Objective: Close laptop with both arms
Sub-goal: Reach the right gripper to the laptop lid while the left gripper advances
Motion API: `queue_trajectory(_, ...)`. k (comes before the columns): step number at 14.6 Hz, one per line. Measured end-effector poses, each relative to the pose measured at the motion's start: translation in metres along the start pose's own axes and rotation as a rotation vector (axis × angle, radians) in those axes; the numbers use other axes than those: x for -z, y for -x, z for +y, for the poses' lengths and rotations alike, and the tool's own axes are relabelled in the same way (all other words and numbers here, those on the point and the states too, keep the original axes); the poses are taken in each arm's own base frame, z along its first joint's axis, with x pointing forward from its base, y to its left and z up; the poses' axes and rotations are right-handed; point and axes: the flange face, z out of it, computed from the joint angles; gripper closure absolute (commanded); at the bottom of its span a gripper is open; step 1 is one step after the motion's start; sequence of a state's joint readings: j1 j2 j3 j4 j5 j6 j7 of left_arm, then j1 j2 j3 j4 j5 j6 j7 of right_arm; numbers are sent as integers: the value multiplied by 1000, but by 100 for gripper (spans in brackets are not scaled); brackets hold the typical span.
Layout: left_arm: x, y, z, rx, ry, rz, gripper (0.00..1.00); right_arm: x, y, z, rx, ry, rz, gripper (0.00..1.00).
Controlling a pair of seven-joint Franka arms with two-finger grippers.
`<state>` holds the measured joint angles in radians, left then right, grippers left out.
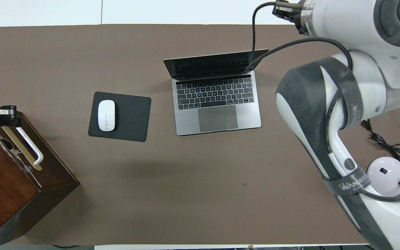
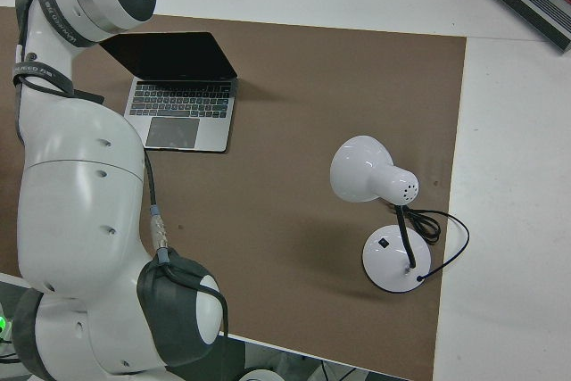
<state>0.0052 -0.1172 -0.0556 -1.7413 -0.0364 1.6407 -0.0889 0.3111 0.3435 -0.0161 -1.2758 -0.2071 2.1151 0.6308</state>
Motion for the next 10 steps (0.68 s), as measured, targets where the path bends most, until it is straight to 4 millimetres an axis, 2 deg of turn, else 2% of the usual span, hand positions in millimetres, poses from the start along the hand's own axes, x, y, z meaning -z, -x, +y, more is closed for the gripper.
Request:
queue_trajectory(2,-15,1,26,-35,5,40,100,4,3,-8,7,-9,3,100)
queue_trajectory(4,-35,10,51,-72,11,88,100,5,2,-7,4,-9,6,100)
queue_trajectory(8,-77,44,93,-163,34,197,100,5,2,-7,-41,-3,10,100)
queue_trajectory(10,-96,61,114,-213,48,247,100,5,5,-12,-63,-1,12,100)
